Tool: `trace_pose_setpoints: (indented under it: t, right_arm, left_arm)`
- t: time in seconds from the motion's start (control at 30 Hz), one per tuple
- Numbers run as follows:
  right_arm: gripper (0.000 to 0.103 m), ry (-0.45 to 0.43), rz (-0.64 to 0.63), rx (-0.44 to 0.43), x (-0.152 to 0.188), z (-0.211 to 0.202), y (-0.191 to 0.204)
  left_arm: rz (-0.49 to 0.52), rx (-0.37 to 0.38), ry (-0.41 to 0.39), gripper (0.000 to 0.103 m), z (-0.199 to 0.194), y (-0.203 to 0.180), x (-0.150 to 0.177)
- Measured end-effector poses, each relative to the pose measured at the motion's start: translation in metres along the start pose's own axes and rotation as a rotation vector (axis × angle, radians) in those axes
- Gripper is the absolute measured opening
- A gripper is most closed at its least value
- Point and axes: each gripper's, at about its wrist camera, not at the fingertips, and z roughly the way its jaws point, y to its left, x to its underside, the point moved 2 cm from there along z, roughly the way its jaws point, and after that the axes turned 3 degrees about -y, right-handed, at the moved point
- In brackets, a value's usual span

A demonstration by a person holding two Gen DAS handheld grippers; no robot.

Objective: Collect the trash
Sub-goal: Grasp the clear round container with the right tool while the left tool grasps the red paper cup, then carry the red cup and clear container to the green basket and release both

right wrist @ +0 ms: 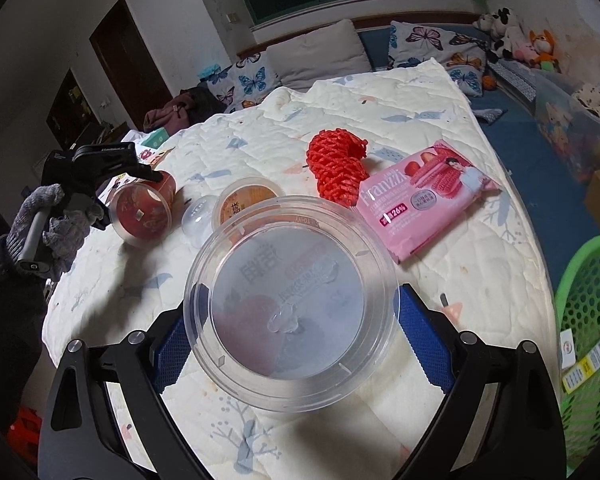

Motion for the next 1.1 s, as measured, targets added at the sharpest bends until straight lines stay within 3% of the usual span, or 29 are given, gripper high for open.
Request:
trace_pose_setpoints:
  t: [0.17,0.57,0.87,1.1]
  right_arm:
    - [0.092,-0.015,0.014,0.003,0.003,-0.007,0.001]
    - [0.092,-0.070,0.078,0.046,0.012,-0.038,-0.016]
    - [0.092,-0.127,0.148,0.177,0.016,-0.087,-0.064]
    - [0.092,-0.140,0.223,0.335,0.032,-0.127,-0.128]
  left_arm:
    - [0.015,0.029,-0.018,0.070,-0.003,-0.005,0.004]
    - [0.181,0.118,-0.203,0.070,-0.070,-0.031,0.045]
    - [0.340,0.236,-0.228,0.070,-0.100,-0.093,0.091]
    - [0.457,0.303,-0.178,0.070,-0.093,-0.151,0.129]
